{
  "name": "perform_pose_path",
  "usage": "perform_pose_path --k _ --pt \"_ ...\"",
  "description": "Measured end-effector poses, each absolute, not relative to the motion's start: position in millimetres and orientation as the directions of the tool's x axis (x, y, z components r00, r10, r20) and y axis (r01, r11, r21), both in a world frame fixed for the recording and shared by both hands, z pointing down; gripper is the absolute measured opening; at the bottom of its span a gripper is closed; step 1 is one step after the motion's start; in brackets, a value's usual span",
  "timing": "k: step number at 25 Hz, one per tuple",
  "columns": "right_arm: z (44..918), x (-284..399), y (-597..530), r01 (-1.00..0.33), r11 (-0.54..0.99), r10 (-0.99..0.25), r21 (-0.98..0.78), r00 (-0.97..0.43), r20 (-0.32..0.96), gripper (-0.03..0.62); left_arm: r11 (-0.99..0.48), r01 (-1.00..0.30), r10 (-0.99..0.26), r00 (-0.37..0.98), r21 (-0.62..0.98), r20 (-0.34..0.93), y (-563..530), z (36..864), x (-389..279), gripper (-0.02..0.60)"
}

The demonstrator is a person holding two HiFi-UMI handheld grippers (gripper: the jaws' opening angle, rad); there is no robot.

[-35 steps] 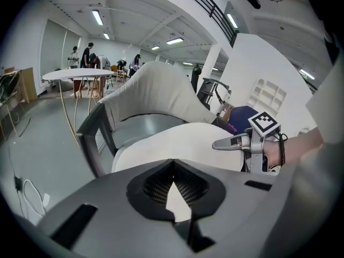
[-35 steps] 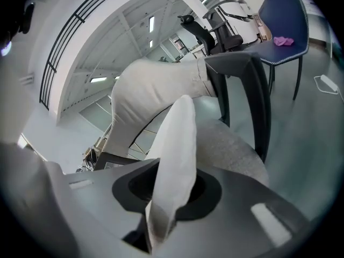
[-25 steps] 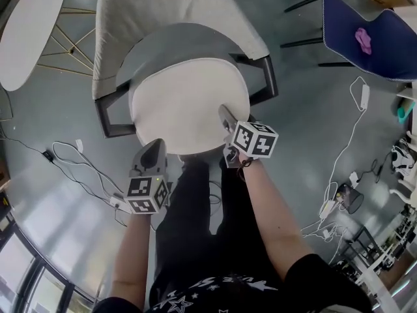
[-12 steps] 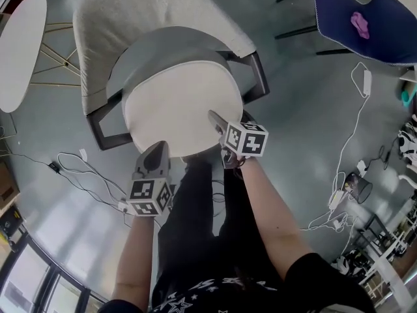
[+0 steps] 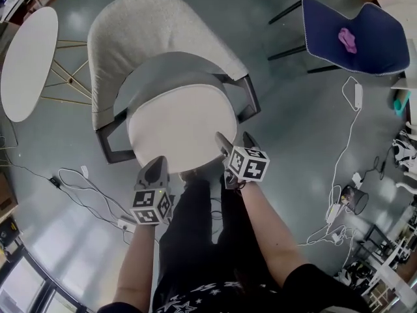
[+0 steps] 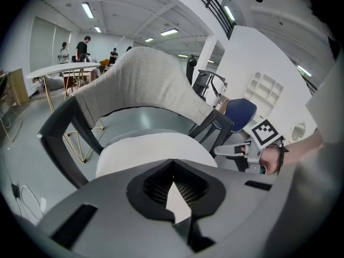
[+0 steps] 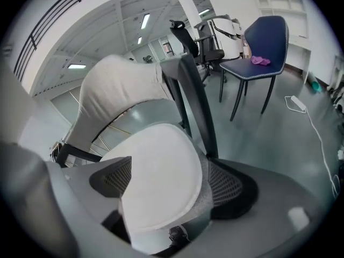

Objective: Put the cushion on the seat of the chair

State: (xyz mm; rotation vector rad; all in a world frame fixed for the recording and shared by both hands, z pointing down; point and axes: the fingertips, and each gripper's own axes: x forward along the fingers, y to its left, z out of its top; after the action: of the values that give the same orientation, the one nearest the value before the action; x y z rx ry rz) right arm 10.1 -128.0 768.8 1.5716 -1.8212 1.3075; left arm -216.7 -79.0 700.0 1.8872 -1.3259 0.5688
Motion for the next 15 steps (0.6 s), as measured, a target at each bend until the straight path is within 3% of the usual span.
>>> perform_pose_path --k 5,9,15 --pt "704 -16 -124 -0.895 0.019 -0.592 -0.446 -0.37 0.717 0.434 -0.184 -0.933 -0.648 0.351 0.309 0.675 -89 661 -228 0.008" --pt "649 -43 -130 -0.876 0.155 -0.598 -0.457 -0.451 0.662 0.396 -0.191 -0.934 -0.702 0.345 0.302 0.623 -103 617 -234 0.008" --pt "562 -44 -158 -0.882 0.25 -0.704 -0.399 -0.449 0.551 0.185 -0.192 -0.941 -0.785 0.318 0.278 0.531 -114 554 -236 0.008"
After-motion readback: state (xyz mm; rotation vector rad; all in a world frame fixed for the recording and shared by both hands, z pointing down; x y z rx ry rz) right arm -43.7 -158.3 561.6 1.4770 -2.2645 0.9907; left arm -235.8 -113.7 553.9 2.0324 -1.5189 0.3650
